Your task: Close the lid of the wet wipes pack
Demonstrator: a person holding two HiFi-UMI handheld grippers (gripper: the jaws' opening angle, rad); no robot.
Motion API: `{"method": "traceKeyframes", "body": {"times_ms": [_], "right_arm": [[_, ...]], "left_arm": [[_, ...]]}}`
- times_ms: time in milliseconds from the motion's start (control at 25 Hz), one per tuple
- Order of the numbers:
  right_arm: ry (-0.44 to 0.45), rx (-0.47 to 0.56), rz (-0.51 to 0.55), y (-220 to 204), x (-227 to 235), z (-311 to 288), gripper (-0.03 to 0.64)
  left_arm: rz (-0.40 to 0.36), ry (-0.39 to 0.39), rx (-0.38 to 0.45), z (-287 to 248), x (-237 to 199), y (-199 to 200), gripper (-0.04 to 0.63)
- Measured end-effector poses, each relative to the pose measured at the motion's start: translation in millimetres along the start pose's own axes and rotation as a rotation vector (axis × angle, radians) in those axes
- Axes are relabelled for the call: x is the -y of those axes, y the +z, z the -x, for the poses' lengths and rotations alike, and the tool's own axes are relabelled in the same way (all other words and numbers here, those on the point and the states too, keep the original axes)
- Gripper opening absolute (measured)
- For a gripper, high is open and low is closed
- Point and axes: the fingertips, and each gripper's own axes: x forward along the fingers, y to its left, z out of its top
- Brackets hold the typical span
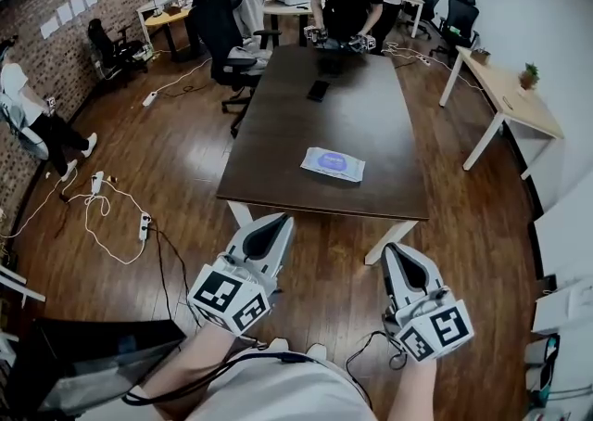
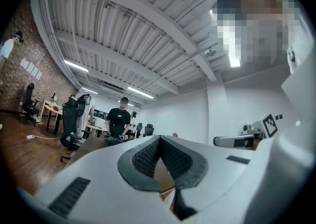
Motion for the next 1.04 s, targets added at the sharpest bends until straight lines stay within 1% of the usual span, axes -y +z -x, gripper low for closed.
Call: {"method": "traceKeyframes", "body": {"times_ms": [120,320,680,840,1040], "right_arm": [[-0.004,-0.008,0.013,1,-3,-2,0.008],[-0.017,-0.007,0.011,0,-8,-1,0.008],[-0.021,-0.006,0.019,-3,-12,6,0.008],[-0.022,-0.011,0.017,-2,-13,5,0.008],[-0.029,-0.02,0.015,-2,-10,2,0.008]], "left_arm": [[-0.003,-0.017,0.009,0,-1,1,-0.002],[-0.005,-0.019,0.0,4,-2,7,-0.002],[-0.008,-0.045,0.006,7,7,1,-0.002],[-0.005,-0.042,-0.014,6,7,2,-0.002],[-0.003,-0.051,-0.018,1,6,3,-0.002]]}}
